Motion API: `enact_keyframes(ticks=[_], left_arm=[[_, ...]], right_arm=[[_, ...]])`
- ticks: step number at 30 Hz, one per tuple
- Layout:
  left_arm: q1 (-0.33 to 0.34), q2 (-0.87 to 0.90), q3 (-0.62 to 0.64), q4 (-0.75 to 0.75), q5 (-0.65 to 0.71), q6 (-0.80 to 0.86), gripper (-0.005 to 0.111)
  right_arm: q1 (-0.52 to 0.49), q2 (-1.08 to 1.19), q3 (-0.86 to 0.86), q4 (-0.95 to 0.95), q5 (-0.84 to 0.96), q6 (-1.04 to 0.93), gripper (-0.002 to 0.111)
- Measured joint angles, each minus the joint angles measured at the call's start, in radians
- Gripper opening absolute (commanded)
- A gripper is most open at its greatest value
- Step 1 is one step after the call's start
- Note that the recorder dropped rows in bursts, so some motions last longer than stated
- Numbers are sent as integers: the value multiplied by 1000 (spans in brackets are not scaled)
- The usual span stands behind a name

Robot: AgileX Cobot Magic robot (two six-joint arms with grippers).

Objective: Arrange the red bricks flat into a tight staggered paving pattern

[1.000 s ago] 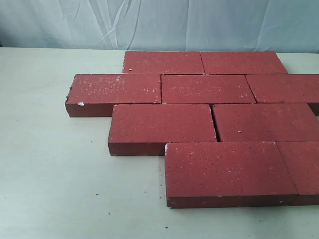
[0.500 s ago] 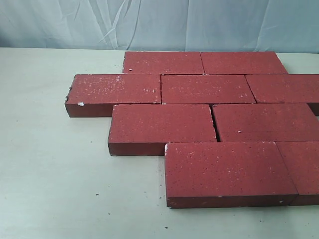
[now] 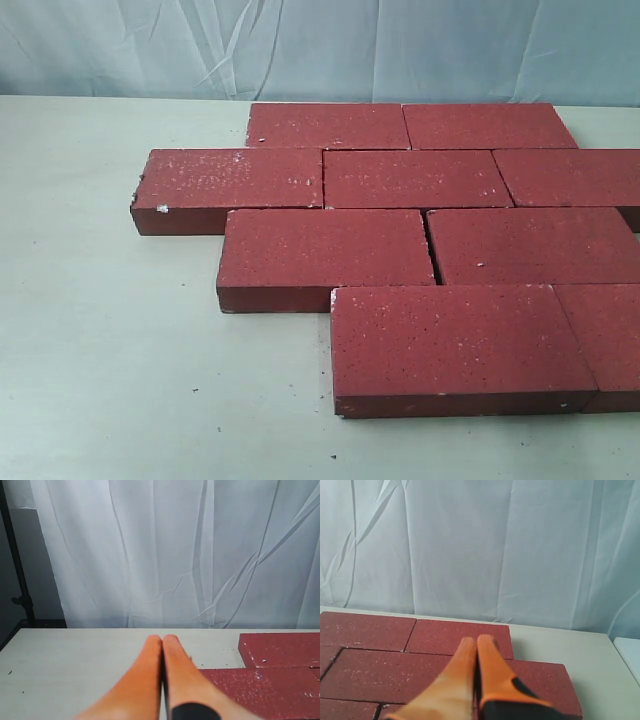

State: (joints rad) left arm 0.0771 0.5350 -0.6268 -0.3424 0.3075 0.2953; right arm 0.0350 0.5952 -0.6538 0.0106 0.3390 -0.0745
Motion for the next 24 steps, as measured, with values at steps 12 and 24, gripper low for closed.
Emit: enact_keyframes(ticks=[12, 24], left_arm=[[0, 0, 0, 1, 0, 0, 0], [0, -140, 180, 260, -139, -132, 0]], right_arm=[[0, 0, 0, 0, 0, 2, -1], [0, -1, 0, 0, 0, 2, -1]])
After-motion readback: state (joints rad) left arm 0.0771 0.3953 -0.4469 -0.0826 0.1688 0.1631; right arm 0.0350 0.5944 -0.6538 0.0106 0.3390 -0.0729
